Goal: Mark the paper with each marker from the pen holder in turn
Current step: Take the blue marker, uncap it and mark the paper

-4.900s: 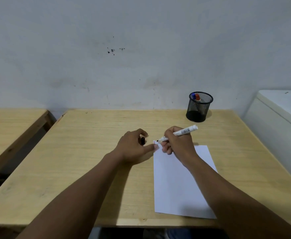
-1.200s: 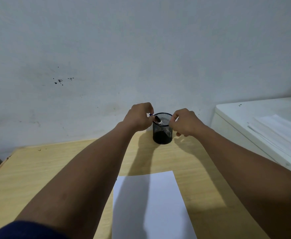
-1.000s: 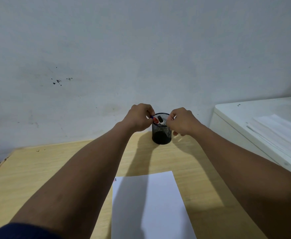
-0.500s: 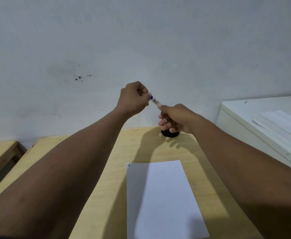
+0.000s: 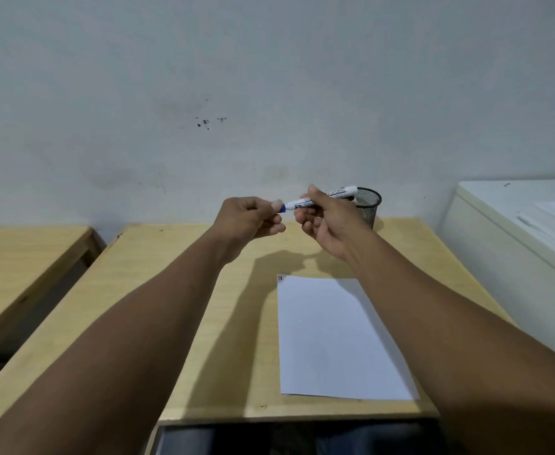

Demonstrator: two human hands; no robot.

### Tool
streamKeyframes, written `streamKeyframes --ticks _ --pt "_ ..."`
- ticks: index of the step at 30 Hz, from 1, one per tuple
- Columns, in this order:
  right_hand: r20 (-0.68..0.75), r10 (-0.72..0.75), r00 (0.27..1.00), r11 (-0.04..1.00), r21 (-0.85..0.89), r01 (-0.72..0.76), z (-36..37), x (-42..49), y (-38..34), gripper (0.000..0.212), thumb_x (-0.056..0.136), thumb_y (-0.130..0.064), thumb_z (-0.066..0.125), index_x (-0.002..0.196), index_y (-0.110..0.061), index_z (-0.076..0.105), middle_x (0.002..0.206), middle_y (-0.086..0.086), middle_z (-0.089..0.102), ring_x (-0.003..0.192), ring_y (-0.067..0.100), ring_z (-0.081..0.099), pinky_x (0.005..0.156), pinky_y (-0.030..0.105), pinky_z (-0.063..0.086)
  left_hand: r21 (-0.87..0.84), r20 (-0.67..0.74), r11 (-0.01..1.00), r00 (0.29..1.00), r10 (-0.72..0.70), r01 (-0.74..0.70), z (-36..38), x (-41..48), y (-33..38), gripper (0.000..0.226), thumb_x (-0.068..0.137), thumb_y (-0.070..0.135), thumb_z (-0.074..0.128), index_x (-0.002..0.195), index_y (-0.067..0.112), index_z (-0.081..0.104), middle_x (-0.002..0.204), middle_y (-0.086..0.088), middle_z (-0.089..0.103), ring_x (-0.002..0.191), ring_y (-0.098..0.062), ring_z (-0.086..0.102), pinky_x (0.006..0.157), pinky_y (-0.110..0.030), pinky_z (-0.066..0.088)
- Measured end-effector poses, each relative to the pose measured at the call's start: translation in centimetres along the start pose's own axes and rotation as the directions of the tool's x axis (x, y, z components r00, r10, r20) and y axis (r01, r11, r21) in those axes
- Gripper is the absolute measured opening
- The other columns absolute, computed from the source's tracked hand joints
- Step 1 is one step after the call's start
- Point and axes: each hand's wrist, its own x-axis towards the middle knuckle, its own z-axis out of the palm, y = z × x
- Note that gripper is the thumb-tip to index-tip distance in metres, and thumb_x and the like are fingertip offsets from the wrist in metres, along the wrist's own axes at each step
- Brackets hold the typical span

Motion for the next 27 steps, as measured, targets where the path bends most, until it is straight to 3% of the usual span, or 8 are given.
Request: streamKeyframes --ticks 3,5,7,9,13,18,22,27 --pt "-0.053 -0.03 0.998 0.997 -0.07 0.027 -2.9 -0.1 -0.3 0.021 0.102 -0.026 0.06 0.087 -0.011 0.059 0.054 0.002 0.059 0.042 0.013 0.064 0.041 0.02 0.045 -0.019 -0.146 0.998 0.987 -0.06 0.058 -4.3 -0.9 -2.7 0.023 0.093 0.016 0.072 0.076 0.002 0.069 0.067 -0.007 0.062 0.062 -0.023 0.07 0.071 -0.025 0.062" --pt "-0.06 -0.032 0.998 0.981 -0.192 0.02 -4.7 -0.4 -0.3 0.019 0.102 -0.025 0.059 0.091 -0.009 0.061 0.062 0.007 0.062 0.049 0.018 0.07 0.044 0.023 0.05 0.263 -0.167 0.961 0.985 -0.038 0.082 -6.8 -1.6 -4.5 0.021 0.091 0.011 0.074 0.073 0.003 0.069 0.074 -0.013 0.07 0.062 -0.021 0.067 0.062 -0.024 0.059" --pt "-0.022 0.019 1.0 0.961 -0.277 -0.024 -5.2 -0.6 0.8 0.022 0.102 -0.026 0.058 0.098 -0.006 0.066 0.071 0.013 0.072 0.062 0.025 0.078 0.053 0.029 0.059 0.626 -0.083 0.776 0.996 -0.025 0.072 -6.7 -1.9 -6.2 0.012 0.086 0.013 0.076 0.074 0.01 0.074 0.073 -0.003 0.076 0.065 -0.013 0.067 0.061 -0.021 0.053" --pt "-0.002 0.063 0.998 0.943 -0.328 -0.06 -4.8 -0.8 2.6 0.021 0.1 -0.023 0.061 0.098 -0.004 0.071 0.081 0.018 0.076 0.072 0.029 0.08 0.062 0.034 0.062 0.773 0.021 0.633 0.998 -0.06 0.022 -4.6 -2.2 -7.3 0.006 0.08 0.018 0.072 0.076 0.018 0.075 0.073 0.009 0.074 0.074 -0.009 0.069 0.064 -0.02 0.049" --pt "-0.001 -0.004 1.0 0.915 -0.403 0.004 -3.9 -1.3 6.5 0.013 0.088 -0.013 0.075 0.095 -0.003 0.071 0.075 0.018 0.072 0.061 0.026 0.073 0.058 0.035 0.059 0.825 0.073 0.565 0.993 -0.088 -0.01 -2.1 -2.4 -8.7 0.009 0.078 0.026 0.064 0.081 0.026 0.073 0.079 0.007 0.074 0.082 -0.016 0.07 0.071 -0.029 0.054" --pt "-0.134 -0.06 0.989 0.915 -0.404 0.001 -3.6 -1.4 9.0 0.006 0.083 -0.008 0.07 0.083 -0.006 0.064 0.065 0.016 0.062 0.047 0.024 0.052 0.045 0.026 0.035 0.799 0.065 0.601 0.993 -0.103 0.01 -2.2 -2.4 -9.0 0.02 0.077 0.039 0.072 0.093 0.027 0.069 0.075 0.008 0.069 0.08 -0.016 0.067 0.07 -0.028 0.051" --pt "-0.14 -0.121 0.983 0.902 -0.429 0.05 -3.3 -1.3 9.9 0.005 0.083 -0.006 0.067 0.08 -0.006 0.063 0.065 0.018 0.064 0.053 0.027 0.055 0.045 0.025 0.036 0.789 0.071 0.611 0.979 -0.192 0.063 -2.2 -1.9 -8.6 0.034 0.081 0.04 0.073 0.11 0.026 0.065 0.084 0.006 0.065 0.084 -0.016 0.062 0.074 -0.029 0.048" --pt "-0.114 -0.146 0.983 0.898 -0.432 0.083 -3.6 -1.2 10.2 0.004 0.082 -0.005 0.066 0.079 -0.004 0.063 0.067 0.021 0.068 0.054 0.031 0.059 0.046 0.027 0.039 0.744 0.07 0.657 0.964 -0.256 0.121 -2.3 -1.5 -8.2 0.04 0.077 0.049 0.071 0.109 0.025 0.066 0.089 0.006 0.07 0.091 -0.018 0.065 0.082 -0.033 0.05"
